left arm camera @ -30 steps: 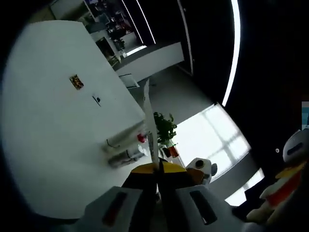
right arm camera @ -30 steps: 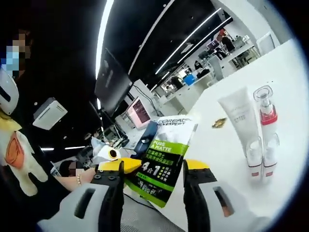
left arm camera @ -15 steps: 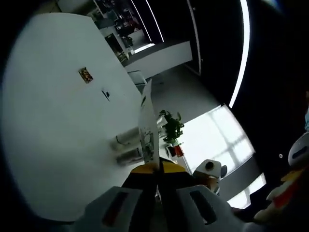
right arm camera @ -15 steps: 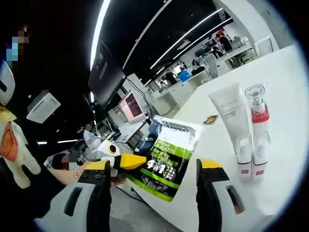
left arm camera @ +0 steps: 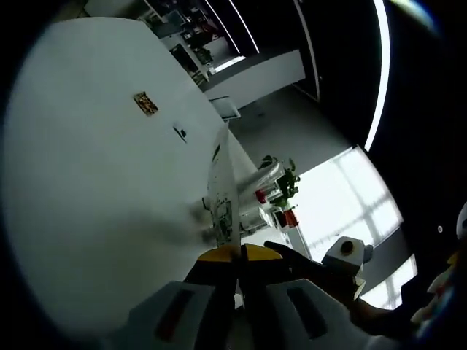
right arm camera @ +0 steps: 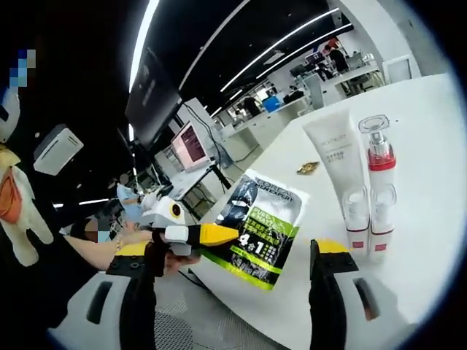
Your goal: Arrange the skincare products in the storage area until every visible bottle or jar stands upright without overlapping.
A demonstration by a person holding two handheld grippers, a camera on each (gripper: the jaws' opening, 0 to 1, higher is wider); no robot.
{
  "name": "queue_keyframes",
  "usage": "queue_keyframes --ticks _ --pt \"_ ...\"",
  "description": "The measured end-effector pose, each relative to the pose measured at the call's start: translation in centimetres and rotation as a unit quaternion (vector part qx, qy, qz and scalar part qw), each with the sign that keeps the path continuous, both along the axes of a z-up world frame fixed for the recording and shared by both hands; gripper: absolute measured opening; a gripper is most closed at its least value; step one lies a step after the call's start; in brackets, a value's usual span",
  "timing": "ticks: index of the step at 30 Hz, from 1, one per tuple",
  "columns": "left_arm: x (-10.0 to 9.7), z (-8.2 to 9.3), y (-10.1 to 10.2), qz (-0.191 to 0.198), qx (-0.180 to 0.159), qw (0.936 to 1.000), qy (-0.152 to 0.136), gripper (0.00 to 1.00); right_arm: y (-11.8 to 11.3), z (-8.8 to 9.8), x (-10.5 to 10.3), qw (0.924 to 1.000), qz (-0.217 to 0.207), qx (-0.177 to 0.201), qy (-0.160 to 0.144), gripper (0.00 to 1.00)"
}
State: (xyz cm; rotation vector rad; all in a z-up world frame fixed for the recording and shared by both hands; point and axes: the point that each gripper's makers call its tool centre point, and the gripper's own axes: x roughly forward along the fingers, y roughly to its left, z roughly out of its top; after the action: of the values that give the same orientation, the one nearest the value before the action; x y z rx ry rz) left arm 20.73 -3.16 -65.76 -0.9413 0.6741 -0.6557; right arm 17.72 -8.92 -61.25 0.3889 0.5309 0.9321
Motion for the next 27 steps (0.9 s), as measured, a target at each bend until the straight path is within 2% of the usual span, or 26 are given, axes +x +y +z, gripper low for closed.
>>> queue_keyframes --ticks 9,18,27 --pt "0.9 -2.4 -0.1 0.0 0.019 0.9997 0.017 0.0 -0.8 -0.7 0.0 0.9998 -0.01 -0.015 0.006 0.97" --pt "1.1 -3.7 -0.6 -0.007 0.05 0.9986 0.017 0.0 -1.2 -0.7 -0.1 0.9997 -0.014 -0.016 0.008 0.99" --pt "1.1 -5.5 0.5 0.004 0.089 0.9954 0.036 0.0 -1.8 -0.9 -0.1 0.9995 -0.023 -0.021 0.009 0.99"
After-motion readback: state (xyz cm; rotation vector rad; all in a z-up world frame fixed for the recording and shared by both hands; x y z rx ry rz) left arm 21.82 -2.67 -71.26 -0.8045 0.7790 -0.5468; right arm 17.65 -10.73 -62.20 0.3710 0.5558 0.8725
